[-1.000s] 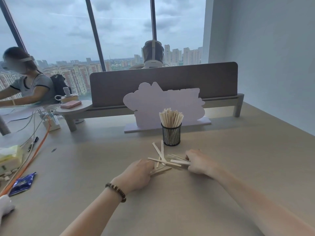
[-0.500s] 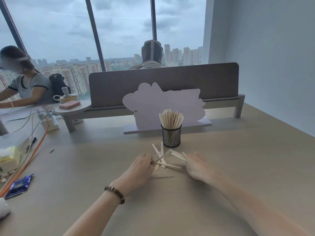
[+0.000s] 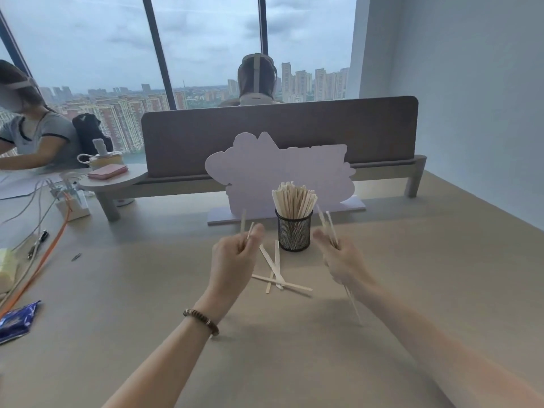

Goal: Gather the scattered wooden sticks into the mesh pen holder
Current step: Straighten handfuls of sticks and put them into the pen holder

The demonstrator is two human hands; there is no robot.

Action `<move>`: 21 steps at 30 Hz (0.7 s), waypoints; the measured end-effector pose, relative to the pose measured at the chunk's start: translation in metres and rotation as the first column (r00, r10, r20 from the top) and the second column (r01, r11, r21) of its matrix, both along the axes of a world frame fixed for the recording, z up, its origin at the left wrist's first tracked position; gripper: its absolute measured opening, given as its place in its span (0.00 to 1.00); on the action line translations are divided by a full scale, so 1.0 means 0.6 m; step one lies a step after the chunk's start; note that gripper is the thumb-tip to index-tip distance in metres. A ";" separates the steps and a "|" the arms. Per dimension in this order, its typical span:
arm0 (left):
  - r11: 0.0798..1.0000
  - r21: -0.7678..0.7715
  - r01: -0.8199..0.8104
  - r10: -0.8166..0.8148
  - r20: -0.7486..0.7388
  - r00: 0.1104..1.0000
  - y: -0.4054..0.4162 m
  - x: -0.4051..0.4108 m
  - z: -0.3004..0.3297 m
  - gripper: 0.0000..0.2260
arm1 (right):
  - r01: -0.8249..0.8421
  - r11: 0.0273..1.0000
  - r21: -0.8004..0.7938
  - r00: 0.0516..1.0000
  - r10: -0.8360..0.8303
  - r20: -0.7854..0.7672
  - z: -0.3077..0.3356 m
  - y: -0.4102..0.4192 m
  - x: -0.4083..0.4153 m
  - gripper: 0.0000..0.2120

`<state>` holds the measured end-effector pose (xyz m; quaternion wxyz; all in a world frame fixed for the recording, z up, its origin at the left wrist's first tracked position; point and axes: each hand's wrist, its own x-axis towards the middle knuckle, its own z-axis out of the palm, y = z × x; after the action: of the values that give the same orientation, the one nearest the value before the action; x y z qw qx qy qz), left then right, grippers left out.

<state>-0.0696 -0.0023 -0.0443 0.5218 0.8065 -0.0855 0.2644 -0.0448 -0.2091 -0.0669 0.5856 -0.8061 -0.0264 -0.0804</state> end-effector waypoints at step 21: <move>0.935 -0.304 0.182 -0.188 0.011 0.982 -0.046 0.007 -0.027 0.27 | 0.019 0.944 0.329 0.983 -0.077 0.164 -0.013 0.018 -0.034 0.29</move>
<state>-0.0656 -0.0301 -0.0605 0.6626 0.7076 -0.1145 0.2168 -0.0653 -0.1985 -0.0747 0.7043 -0.6883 -0.0441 -0.1683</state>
